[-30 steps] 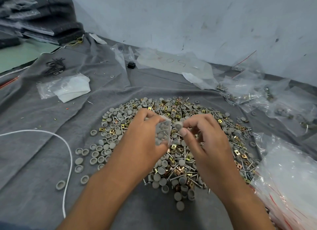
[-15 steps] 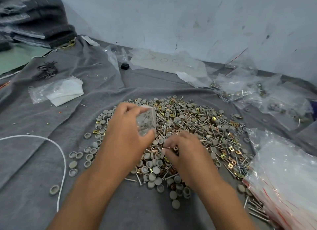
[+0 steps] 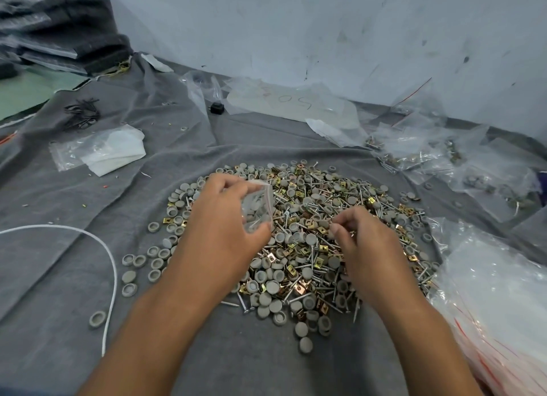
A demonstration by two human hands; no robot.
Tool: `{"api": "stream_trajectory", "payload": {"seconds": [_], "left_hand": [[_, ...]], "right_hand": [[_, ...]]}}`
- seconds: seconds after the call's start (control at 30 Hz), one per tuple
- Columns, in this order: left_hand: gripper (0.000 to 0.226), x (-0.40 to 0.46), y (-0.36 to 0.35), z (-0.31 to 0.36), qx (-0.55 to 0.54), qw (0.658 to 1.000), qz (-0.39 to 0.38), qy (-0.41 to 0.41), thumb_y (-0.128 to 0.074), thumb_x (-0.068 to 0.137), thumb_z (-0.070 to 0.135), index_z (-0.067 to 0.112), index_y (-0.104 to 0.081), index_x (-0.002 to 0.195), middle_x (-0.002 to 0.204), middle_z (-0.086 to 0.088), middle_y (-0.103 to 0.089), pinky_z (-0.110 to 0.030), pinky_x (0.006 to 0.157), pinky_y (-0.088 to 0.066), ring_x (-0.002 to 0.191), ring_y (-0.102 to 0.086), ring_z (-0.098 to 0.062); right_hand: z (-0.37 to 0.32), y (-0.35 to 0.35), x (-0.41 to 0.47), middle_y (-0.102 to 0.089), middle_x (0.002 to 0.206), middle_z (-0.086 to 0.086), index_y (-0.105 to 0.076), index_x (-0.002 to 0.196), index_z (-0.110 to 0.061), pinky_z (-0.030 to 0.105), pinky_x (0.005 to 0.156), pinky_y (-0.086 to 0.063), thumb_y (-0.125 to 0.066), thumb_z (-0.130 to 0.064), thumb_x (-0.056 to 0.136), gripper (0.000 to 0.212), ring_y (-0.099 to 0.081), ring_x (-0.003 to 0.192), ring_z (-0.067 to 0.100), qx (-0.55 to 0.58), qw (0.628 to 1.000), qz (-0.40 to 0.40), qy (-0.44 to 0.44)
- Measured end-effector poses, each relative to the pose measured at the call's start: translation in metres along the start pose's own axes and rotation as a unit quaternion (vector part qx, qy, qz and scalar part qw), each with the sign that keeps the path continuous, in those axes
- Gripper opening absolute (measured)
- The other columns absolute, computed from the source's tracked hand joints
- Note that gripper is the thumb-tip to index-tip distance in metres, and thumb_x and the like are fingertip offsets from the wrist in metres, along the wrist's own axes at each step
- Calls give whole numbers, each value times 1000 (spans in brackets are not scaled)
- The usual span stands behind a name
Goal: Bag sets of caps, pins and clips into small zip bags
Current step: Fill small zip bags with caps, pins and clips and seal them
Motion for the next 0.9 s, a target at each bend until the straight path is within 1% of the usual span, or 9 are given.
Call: {"api": "stream_trajectory", "payload": {"seconds": [0.13, 0.2, 0.3, 0.4, 0.5, 0.63, 0.7, 0.77, 0.9], "left_hand": [[57, -1, -3, 3, -1, 1000, -7, -13, -78, 81, 24, 26, -57, 134, 102, 22, -41, 8, 72, -32, 89, -41, 21], [56, -1, -5, 5, 7, 1000, -8, -17, -79, 80, 25, 25, -58, 133, 102, 22, -40, 8, 74, -31, 90, -43, 17], [53, -1, -7, 3, 18, 1000, -10, -23, -78, 80, 26, 25, -61, 130, 103, 19, -41, 5, 77, -32, 92, -42, 18], [52, 0, -9, 0, 29, 999, -14, -26, -77, 80, 29, 26, -61, 129, 108, 16, -42, 5, 77, -32, 99, -39, 21], [52, -1, -10, -1, 33, 999, -14, -29, -77, 80, 30, 26, -60, 129, 110, 16, -42, 7, 77, -31, 101, -37, 23], [54, 0, -10, -3, 35, 999, -15, -29, -78, 80, 30, 27, -59, 131, 110, 17, -43, 7, 76, -30, 98, -38, 23], [55, 0, -10, -3, 34, 999, -14, -29, -78, 80, 30, 28, -59, 132, 110, 17, -43, 7, 78, -30, 96, -39, 21], [55, -1, -10, -3, 35, 999, -14, -31, -77, 80, 30, 27, -59, 131, 109, 18, -43, 7, 78, -30, 95, -40, 19], [50, -1, -11, -4, 37, 999, -15, -33, -76, 81, 31, 27, -60, 128, 110, 17, -42, 8, 77, -29, 101, -38, 21]], "right_hand": [[3, -10, -5, -62, 102, -12, -54, 100, -35, 33, 61, -47, -39, -23, 108, 21, -57, 74, 8, -81, 995, -60, 2], [1, -17, -8, -63, 96, -9, -59, 97, -32, 34, 60, -48, -40, -20, 105, 24, -55, 70, 12, -109, 992, -64, 1], [-4, -23, -11, -61, 93, -9, -61, 97, -32, 34, 69, -53, -54, -34, 98, 7, -57, 80, 11, -126, 991, -39, 7], [-7, -26, -14, -62, 98, -12, -61, 105, -32, 32, 76, -51, -66, -46, 92, 20, -60, 91, 13, -144, 989, -21, 13], [-6, -26, -12, -62, 91, -13, -61, 104, -33, 32, 73, -51, -69, -42, 92, 17, -61, 87, 12, -134, 991, -19, 16], [-3, -23, -10, -61, 82, -12, -62, 96, -31, 35, 69, -55, -64, -29, 96, 3, -60, 75, 11, -113, 993, -37, 25], [-2, -20, -9, -61, 79, -11, -63, 93, -29, 37, 68, -56, -61, -25, 98, 7, -59, 73, 11, -106, 993, -43, 29], [-1, -19, -7, -61, 85, -11, -64, 98, -30, 35, 72, -55, -63, -26, 98, 4, -59, 78, 11, -106, 992, -61, 33], [0, -20, -8, -61, 97, -11, -63, 111, -30, 31, 80, -52, -71, -33, 94, 19, -59, 90, 13, -121, 989, -73, 29]]}}
Point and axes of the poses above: each hand's wrist, its own x-axis towards the middle knuckle, its own y-axis out of the back of the hand, z = x × y, the point moved 2 cm from there along x, towards the middle knuckle
